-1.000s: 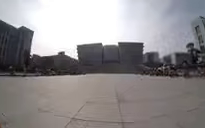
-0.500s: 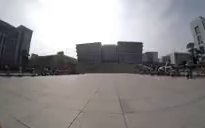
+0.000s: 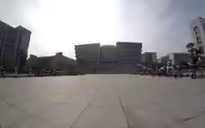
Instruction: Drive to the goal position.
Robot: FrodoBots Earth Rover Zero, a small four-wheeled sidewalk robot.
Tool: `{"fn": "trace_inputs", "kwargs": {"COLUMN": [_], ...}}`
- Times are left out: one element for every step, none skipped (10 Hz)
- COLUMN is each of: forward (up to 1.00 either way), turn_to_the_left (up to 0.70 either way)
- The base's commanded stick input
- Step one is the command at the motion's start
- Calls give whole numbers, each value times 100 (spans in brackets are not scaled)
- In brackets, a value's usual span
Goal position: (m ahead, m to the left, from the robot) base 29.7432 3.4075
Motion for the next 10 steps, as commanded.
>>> {"fn": "trace_inputs", "kwargs": {"forward": [100,100,100,100,100,100,100,100,100,100], "turn_to_the_left": [0,0,0,0,0,0,0,0,0,0]}}
